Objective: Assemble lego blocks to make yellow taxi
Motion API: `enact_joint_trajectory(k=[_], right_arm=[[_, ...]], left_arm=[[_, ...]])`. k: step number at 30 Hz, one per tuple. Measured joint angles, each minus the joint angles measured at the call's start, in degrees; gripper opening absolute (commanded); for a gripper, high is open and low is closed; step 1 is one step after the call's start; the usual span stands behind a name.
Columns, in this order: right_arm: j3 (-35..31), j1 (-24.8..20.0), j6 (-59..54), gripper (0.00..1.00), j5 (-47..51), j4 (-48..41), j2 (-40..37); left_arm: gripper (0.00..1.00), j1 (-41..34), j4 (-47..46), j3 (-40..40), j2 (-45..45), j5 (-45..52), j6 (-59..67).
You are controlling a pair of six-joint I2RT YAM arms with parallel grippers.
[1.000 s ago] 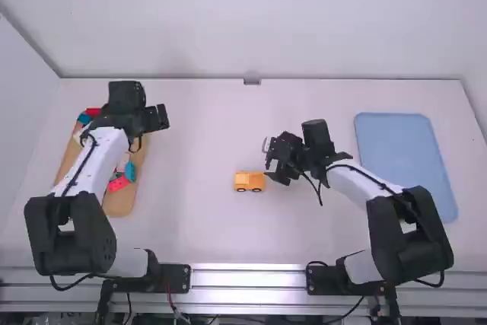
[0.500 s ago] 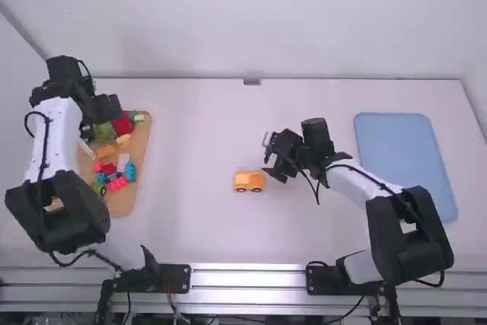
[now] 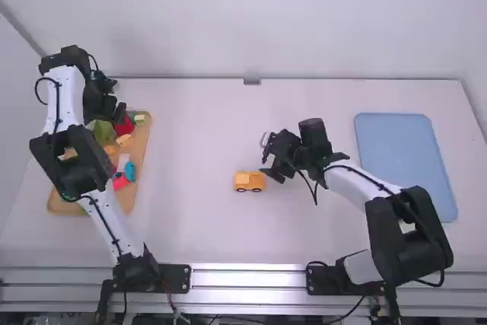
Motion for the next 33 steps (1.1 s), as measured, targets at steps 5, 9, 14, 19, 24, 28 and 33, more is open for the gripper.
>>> enact_joint_trajectory(k=[5, 9, 14, 19, 24, 28, 33], right_arm=[[0.0, 0.0, 0.9, 0.99, 0.0, 0.0, 0.0], [0.0, 0.0, 1.2, 0.98, 0.0, 0.4, 0.0], [0.0, 0.0, 3.1, 0.98, 0.0, 2.6, 0.0], [0.0, 0.0, 4.1, 0.99, 0.0, 2.7, 0.0], [0.0, 0.0, 5.4, 0.98, 0.0, 2.7, 0.0], [0.0, 0.0, 5.7, 0.99, 0.0, 2.7, 0.0], [0.0, 0.0, 5.9, 0.98, 0.0, 2.4, 0.0]], left_arm=[[0.99, 0.0, 0.3, 0.4, 4.8, 1.0, 12.9], [0.69, 0.0, 0.4, -2.6, 6.0, 1.4, 21.4], [0.57, 0.0, 5.3, -7.4, 6.0, 1.5, 26.9], [0.52, 0.0, 8.5, -11.1, 6.0, 1.5, 29.5], [0.48, 0.0, 11.7, -13.2, 6.0, 1.5, 30.5], [0.44, 0.1, 14.2, -15.0, 6.0, 1.3, 30.8], [0.46, 0.2, 15.6, -17.4, 6.0, 0.4, 30.9]])
